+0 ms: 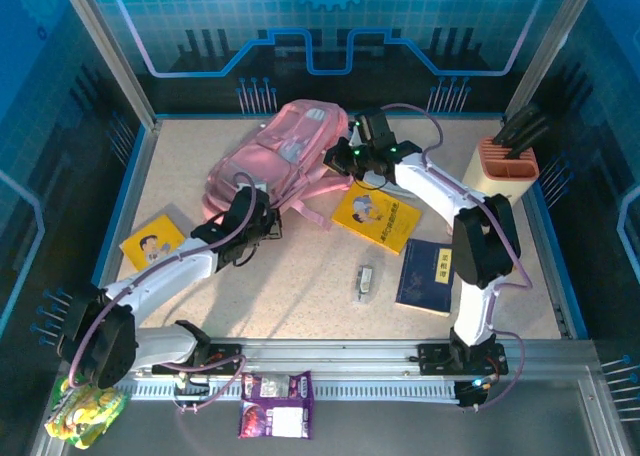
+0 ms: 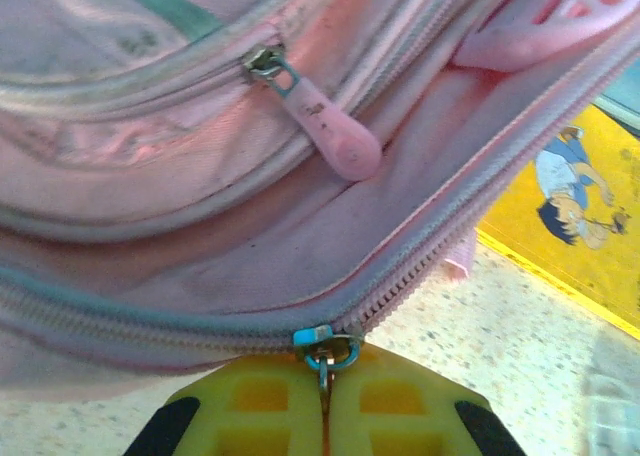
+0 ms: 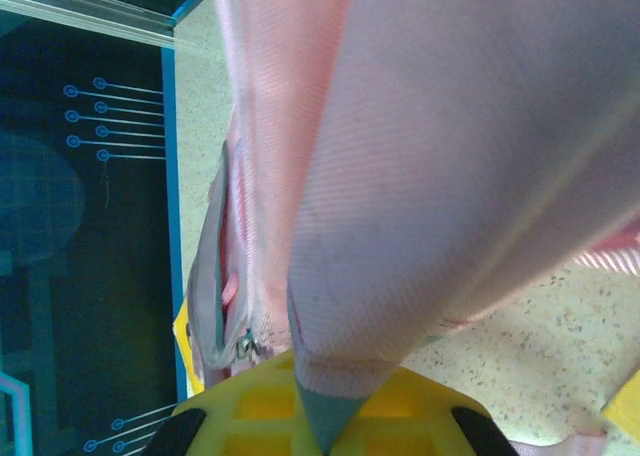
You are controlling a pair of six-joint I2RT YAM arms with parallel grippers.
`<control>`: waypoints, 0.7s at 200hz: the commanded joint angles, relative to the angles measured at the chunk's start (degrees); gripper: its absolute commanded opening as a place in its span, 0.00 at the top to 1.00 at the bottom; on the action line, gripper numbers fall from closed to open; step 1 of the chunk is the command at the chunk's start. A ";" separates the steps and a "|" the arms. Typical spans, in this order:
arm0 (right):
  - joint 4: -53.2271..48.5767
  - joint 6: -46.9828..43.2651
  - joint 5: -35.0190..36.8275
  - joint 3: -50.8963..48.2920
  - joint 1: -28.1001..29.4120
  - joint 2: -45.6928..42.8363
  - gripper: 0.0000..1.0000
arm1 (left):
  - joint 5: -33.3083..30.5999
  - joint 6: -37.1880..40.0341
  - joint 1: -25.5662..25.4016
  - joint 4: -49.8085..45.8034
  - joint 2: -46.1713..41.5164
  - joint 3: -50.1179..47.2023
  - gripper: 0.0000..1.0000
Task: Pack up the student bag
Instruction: Unzip the student bag at the top-center of the table.
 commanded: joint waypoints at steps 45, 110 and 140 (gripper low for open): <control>-5.92 -6.88 -5.15 10.56 -5.10 7.86 0.78 | 0.54 -10.15 -4.22 -5.11 11.38 9.94 1.00; 2.78 -3.20 -10.96 -14.81 -3.71 -7.13 0.42 | 1.05 -10.97 -4.30 -2.27 13.56 11.06 1.00; 13.26 5.66 -13.46 -22.22 0.05 -7.06 0.37 | 1.22 -11.54 -4.45 -1.09 13.34 10.05 1.00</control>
